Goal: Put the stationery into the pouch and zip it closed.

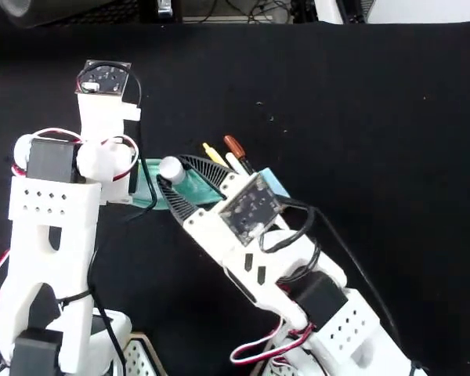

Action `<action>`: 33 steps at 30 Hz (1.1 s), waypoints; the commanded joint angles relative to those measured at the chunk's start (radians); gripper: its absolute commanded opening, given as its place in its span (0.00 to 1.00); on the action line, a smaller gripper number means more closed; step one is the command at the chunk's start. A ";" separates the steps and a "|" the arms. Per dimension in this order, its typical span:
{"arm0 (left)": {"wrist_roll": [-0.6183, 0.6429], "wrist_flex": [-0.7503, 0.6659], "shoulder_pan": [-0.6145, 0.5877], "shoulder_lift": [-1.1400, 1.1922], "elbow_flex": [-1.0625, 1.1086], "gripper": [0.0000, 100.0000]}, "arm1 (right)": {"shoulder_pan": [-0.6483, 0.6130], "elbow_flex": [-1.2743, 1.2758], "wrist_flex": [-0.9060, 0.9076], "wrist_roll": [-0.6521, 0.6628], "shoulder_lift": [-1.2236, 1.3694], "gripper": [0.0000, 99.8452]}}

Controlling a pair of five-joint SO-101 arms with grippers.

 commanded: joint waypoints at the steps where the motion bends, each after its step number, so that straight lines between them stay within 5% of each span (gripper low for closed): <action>1: 0.003 0.011 0.012 -0.003 -0.004 0.03 | -0.011 -0.111 0.173 0.058 0.004 0.10; 6: -0.041 0.011 0.012 -0.003 -0.025 0.03 | -0.023 -0.384 0.480 0.029 0.002 0.25; 12: -0.040 0.011 0.002 -0.003 -0.064 0.03 | -0.018 -0.690 0.787 0.035 0.002 0.26; 17: -0.038 0.011 0.001 -0.003 -0.061 0.03 | -0.018 -0.630 0.968 0.037 0.002 0.26; 33: -0.038 0.012 0.001 -0.003 -0.059 0.03 | -0.018 -0.211 0.603 0.037 0.005 0.33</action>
